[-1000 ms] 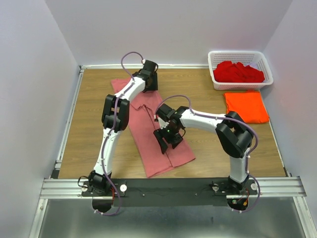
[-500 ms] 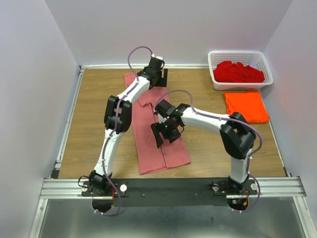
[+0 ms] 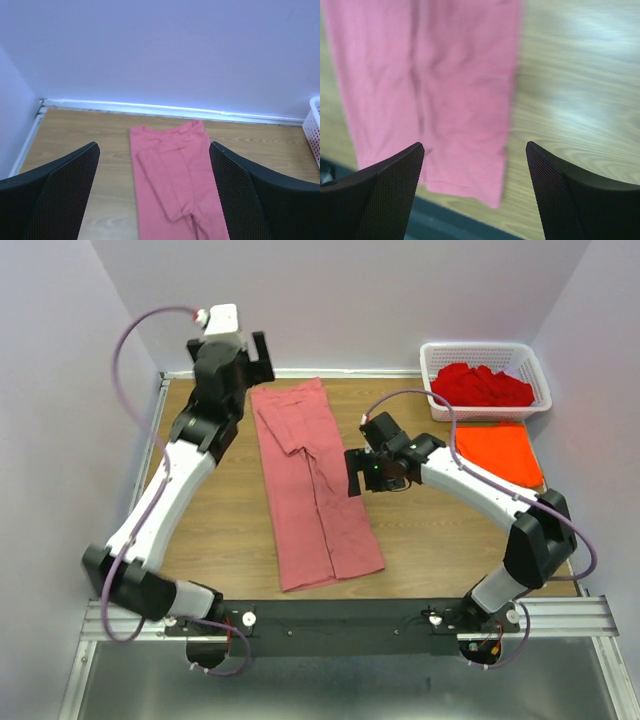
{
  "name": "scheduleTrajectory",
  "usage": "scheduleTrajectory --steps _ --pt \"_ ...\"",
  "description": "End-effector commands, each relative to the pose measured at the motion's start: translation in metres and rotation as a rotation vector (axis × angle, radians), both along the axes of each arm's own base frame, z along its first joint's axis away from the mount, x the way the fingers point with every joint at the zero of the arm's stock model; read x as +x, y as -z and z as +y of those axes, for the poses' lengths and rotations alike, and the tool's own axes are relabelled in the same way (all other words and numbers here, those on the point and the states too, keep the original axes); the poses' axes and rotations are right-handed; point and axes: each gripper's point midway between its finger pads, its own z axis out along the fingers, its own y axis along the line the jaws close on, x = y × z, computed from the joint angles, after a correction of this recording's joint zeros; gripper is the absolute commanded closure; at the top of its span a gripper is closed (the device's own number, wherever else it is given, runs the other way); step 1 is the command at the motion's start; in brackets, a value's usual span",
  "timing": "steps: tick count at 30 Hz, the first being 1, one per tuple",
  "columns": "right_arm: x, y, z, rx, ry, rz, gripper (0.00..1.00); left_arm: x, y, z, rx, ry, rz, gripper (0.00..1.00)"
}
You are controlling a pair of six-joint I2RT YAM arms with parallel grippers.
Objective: Fold and stack the t-shirts
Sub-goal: Fold the tshirt
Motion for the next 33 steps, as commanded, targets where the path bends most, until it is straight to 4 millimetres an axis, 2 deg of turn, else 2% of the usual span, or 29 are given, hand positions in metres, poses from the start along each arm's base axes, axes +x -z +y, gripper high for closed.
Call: scheduleTrajectory --steps 1,2,3,4,5,6,7,8,9,12,13,15,16,18,20,23,26,33 --pt "0.018 -0.02 -0.036 -0.035 0.114 -0.112 0.1 -0.042 0.043 0.026 -0.013 -0.078 0.06 0.01" --pt "0.018 -0.021 -0.041 -0.044 0.118 -0.127 0.08 -0.065 0.028 0.032 -0.042 -0.061 0.017 0.01" --pt "0.021 -0.023 -0.045 -0.047 0.132 -0.153 0.06 -0.076 0.032 0.032 -0.068 -0.046 0.016 0.02" --pt "0.02 -0.033 -0.047 -0.026 0.137 -0.179 0.03 -0.087 0.057 0.031 -0.073 -0.023 0.059 0.01" --pt "0.021 -0.034 -0.052 -0.02 0.154 -0.188 0.0 -0.098 0.064 0.033 -0.091 -0.017 0.071 0.01" --pt "0.018 -0.032 -0.055 -0.016 0.156 -0.189 0.0 -0.117 0.053 0.036 -0.134 -0.002 0.036 0.01" --pt "0.017 -0.031 -0.057 -0.013 0.166 -0.19 0.0 -0.129 0.081 0.037 -0.17 -0.007 0.104 0.01" --pt "0.01 -0.027 -0.059 -0.008 0.162 -0.179 0.0 -0.144 0.08 0.038 -0.21 0.006 0.1 0.01" --pt "0.007 -0.024 -0.059 -0.003 0.16 -0.171 0.0 -0.153 0.099 0.036 -0.249 0.007 0.15 0.01" --pt "-0.009 -0.011 -0.055 0.034 0.147 -0.093 0.0 -0.184 0.137 0.029 -0.296 0.049 0.288 0.01" --pt "-0.02 0.003 -0.057 0.037 0.156 -0.043 0.0 -0.197 0.162 0.02 -0.326 0.079 0.383 0.01" --pt "-0.038 0.016 -0.049 0.084 0.129 0.036 0.05 -0.213 0.181 0.012 -0.36 0.118 0.463 0.02" --pt "-0.049 0.029 -0.053 0.074 0.127 0.08 0.08 -0.224 0.198 0.004 -0.375 0.156 0.527 0.02" --pt "-0.064 0.041 -0.055 0.078 0.137 0.142 0.17 -0.242 0.219 -0.003 -0.399 0.177 0.626 0.02" --pt "-0.081 0.054 -0.059 0.087 0.159 0.207 0.21 -0.265 0.244 -0.015 -0.422 0.228 0.748 0.05" --pt "-0.092 0.06 -0.058 0.109 0.171 0.254 0.25 -0.287 0.27 -0.025 -0.449 0.262 0.854 0.08" --pt "-0.111 0.073 -0.056 0.13 0.152 0.339 0.32 -0.306 0.278 -0.046 -0.459 0.325 0.94 0.15" --pt "-0.125 0.093 -0.057 0.107 0.127 0.421 0.39 -0.337 0.31 -0.065 -0.41 0.312 1.105 0.16"
